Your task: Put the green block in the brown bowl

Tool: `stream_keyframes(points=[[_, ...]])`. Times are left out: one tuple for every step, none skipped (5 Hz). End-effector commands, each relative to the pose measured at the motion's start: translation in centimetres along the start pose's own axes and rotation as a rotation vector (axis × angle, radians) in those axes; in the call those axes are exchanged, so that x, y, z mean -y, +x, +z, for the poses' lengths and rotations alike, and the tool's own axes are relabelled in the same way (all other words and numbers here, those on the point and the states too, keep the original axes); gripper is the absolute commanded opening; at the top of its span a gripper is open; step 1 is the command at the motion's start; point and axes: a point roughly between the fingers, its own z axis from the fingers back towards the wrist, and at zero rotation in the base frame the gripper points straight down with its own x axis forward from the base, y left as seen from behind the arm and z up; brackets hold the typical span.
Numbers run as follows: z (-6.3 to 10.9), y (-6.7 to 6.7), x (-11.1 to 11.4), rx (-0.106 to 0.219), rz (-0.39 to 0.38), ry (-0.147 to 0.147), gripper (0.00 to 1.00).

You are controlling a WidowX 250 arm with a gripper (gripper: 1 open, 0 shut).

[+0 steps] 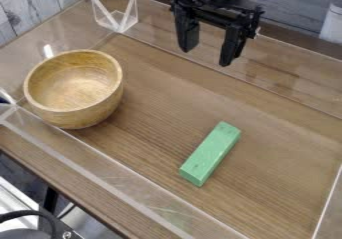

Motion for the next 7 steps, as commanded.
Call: stream_keyframes(points=[[-1.0, -0.8, 0.2, -0.025, -0.014, -0.002, 1.0], [-2.6, -3.0, 0.7, -0.055, -0.058, -0.007, 1.0], [-4.3, -4.4, 1.4, -0.059, -0.094, -0.008, 1.0], [-5.8, -5.2, 2.1, -0.053, -0.118, -0.014, 1.0], [-6.7, -5.2, 3.0, -0.042, -0.14, -0.022, 1.0], [-7.3, -5.3, 4.0, -0.027, -0.164, -0.029, 1.0], [-7.7, -5.1, 4.3, -0.017, -0.164, -0.038, 1.0]])
